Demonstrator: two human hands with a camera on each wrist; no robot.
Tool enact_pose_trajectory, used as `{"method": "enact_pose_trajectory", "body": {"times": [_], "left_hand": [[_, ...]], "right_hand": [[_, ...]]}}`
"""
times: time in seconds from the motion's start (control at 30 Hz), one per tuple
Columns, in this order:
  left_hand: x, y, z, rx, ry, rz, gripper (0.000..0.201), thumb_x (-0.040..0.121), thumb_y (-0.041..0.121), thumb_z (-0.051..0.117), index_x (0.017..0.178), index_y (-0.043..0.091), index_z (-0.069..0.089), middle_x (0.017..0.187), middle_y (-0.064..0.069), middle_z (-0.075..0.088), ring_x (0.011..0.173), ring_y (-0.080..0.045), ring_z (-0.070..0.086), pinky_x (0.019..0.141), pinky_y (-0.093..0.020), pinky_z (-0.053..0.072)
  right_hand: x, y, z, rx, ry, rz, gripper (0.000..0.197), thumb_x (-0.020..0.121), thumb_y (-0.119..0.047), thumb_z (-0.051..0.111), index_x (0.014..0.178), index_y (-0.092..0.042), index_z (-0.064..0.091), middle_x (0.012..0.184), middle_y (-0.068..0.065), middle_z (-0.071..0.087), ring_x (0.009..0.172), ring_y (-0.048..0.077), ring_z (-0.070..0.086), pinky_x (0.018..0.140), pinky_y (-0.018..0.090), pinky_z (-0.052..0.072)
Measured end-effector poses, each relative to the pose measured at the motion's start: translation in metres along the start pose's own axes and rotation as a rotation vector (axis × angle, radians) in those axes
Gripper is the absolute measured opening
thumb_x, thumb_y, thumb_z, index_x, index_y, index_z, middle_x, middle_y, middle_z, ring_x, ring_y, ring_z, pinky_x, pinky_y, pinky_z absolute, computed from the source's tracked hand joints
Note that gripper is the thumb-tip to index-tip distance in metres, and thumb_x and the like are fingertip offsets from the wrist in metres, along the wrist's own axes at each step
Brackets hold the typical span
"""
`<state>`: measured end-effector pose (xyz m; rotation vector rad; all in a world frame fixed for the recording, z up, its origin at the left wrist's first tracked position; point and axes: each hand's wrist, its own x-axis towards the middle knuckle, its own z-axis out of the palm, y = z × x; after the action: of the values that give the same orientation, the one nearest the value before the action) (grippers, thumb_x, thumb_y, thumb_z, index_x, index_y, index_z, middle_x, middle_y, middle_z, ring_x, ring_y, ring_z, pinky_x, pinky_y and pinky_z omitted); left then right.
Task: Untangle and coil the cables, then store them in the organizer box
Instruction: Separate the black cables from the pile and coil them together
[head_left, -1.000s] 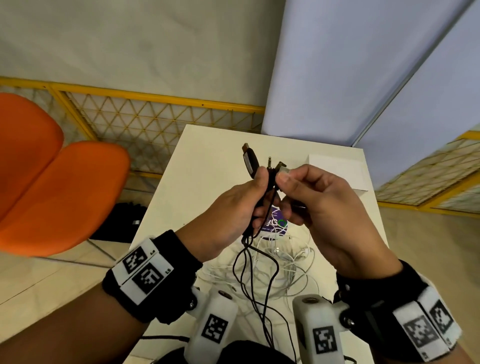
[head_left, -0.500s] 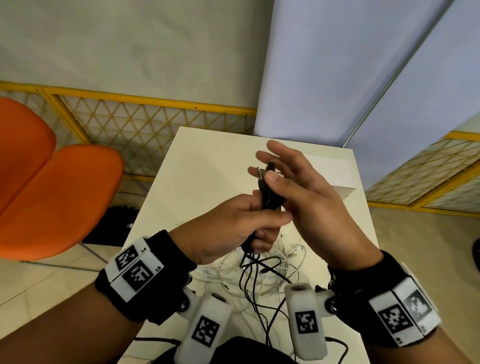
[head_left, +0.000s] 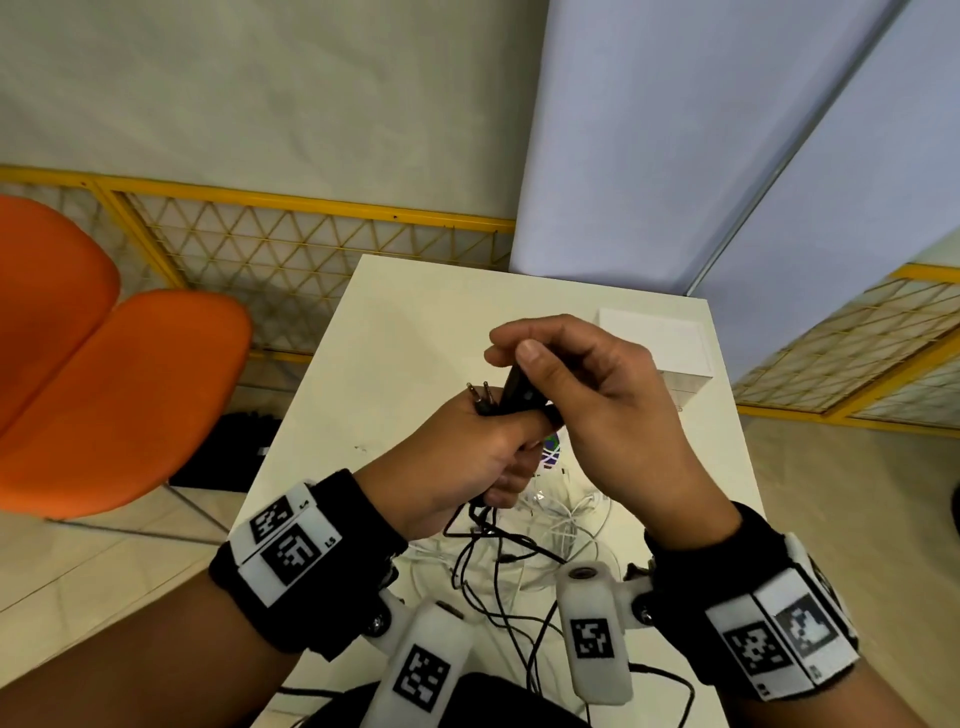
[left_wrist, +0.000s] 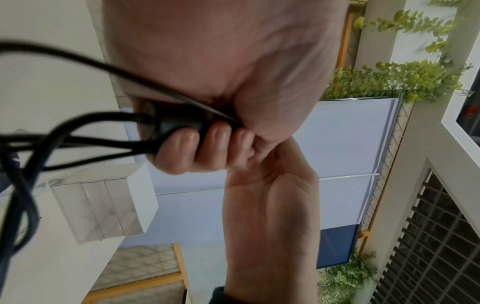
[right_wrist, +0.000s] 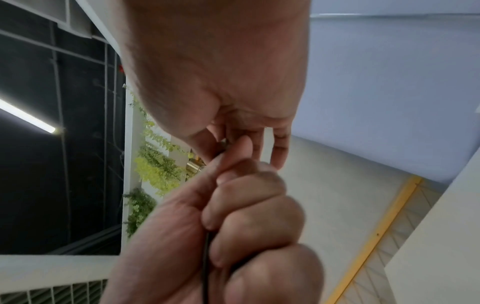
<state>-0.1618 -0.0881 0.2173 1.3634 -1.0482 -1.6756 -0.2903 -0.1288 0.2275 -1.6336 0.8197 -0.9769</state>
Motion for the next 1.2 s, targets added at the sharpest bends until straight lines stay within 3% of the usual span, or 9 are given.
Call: {"method": "enact_pose_trajectory", "body": {"times": [0.3, 0.47, 0.53, 0.67, 0.83, 0.97, 1.07, 1.13, 1.2], "left_hand": [[-0.003, -0.002, 0.003, 0.082, 0.050, -0.016, 0.031, 0.089, -0.001, 0.054, 0.064, 0.013, 0.044, 0.052, 0.001, 0.029, 0.045, -0.012, 0.025, 0.051, -0.029, 0.025], [-0.002, 0.004, 0.000, 0.077, 0.047, 0.029, 0.032, 0.087, 0.001, 0.059, 0.060, 0.018, 0.055, 0.050, 0.003, 0.030, 0.042, -0.011, 0.027, 0.048, -0.026, 0.029], [-0.003, 0.007, -0.002, 0.074, 0.037, 0.065, 0.016, 0.083, 0.003, 0.061, 0.072, 0.013, 0.055, 0.051, 0.004, 0.032, 0.043, -0.010, 0.029, 0.047, -0.026, 0.030], [-0.003, 0.007, -0.003, 0.092, 0.054, 0.075, 0.020, 0.069, 0.009, 0.055, 0.055, 0.020, 0.045, 0.051, 0.002, 0.034, 0.045, -0.012, 0.031, 0.050, -0.027, 0.032], [-0.002, 0.012, 0.002, 0.106, 0.039, 0.087, 0.041, 0.087, -0.006, 0.052, 0.055, 0.019, 0.053, 0.047, 0.006, 0.037, 0.042, -0.008, 0.033, 0.055, -0.032, 0.036], [-0.001, 0.021, 0.000, -0.076, 0.053, 0.187, 0.019, 0.095, 0.009, 0.060, 0.077, 0.007, 0.061, 0.050, -0.001, 0.038, 0.041, -0.010, 0.029, 0.054, -0.031, 0.037], [0.002, 0.032, -0.009, -0.202, 0.116, 0.359, 0.046, 0.089, 0.024, 0.067, 0.050, 0.009, 0.048, 0.046, -0.007, 0.034, 0.043, -0.019, 0.036, 0.057, -0.036, 0.042], [0.000, 0.042, -0.014, -0.194, 0.136, 0.452, 0.055, 0.089, 0.032, 0.064, 0.046, 0.011, 0.037, 0.044, -0.005, 0.026, 0.046, -0.023, 0.038, 0.067, -0.038, 0.051], [-0.003, 0.050, -0.018, -0.182, 0.188, 0.513, 0.055, 0.090, 0.036, 0.063, 0.045, 0.013, 0.040, 0.043, -0.003, 0.027, 0.048, -0.022, 0.039, 0.072, -0.038, 0.055]], "right_hand": [[-0.006, -0.004, -0.004, -0.175, -0.235, 0.018, 0.028, 0.100, -0.011, 0.055, 0.119, -0.024, 0.071, 0.113, -0.016, 0.072, 0.112, 0.002, 0.063, 0.096, 0.019, 0.047], [-0.007, 0.001, -0.007, -0.127, -0.111, -0.051, 0.052, 0.100, -0.015, 0.055, 0.146, -0.035, 0.040, 0.136, -0.015, 0.055, 0.124, 0.006, 0.055, 0.103, 0.028, 0.046], [-0.008, 0.001, -0.004, -0.193, -0.110, -0.094, 0.046, 0.101, -0.014, 0.052, 0.144, -0.029, 0.046, 0.132, -0.015, 0.058, 0.122, 0.005, 0.056, 0.102, 0.021, 0.044], [-0.011, 0.002, -0.001, -0.325, -0.125, -0.170, 0.033, 0.101, -0.008, 0.049, 0.132, -0.015, 0.061, 0.119, -0.007, 0.066, 0.117, 0.006, 0.059, 0.097, 0.016, 0.044], [-0.004, -0.003, -0.009, -0.332, -0.173, -0.184, 0.029, 0.100, -0.007, 0.052, 0.123, -0.016, 0.068, 0.114, -0.010, 0.070, 0.113, 0.006, 0.063, 0.096, 0.019, 0.047], [-0.007, 0.006, -0.008, 0.008, -0.098, -0.008, 0.061, 0.094, -0.041, 0.057, 0.149, -0.031, 0.033, 0.138, -0.007, 0.056, 0.125, 0.006, 0.056, 0.101, 0.028, 0.048], [-0.012, 0.013, 0.003, 0.012, -0.248, 0.089, 0.070, 0.090, -0.056, 0.058, 0.147, -0.029, 0.027, 0.120, 0.003, 0.065, 0.113, 0.016, 0.064, 0.097, 0.040, 0.051], [-0.014, 0.012, 0.011, -0.099, -0.368, 0.139, 0.039, 0.095, -0.047, 0.057, 0.124, -0.021, 0.052, 0.089, 0.003, 0.072, 0.087, 0.017, 0.071, 0.088, 0.042, 0.054], [-0.017, 0.011, 0.016, -0.114, -0.402, 0.194, 0.030, 0.099, -0.042, 0.054, 0.088, -0.016, 0.065, 0.057, 0.004, 0.056, 0.054, 0.022, 0.056, 0.065, 0.041, 0.050]]}}
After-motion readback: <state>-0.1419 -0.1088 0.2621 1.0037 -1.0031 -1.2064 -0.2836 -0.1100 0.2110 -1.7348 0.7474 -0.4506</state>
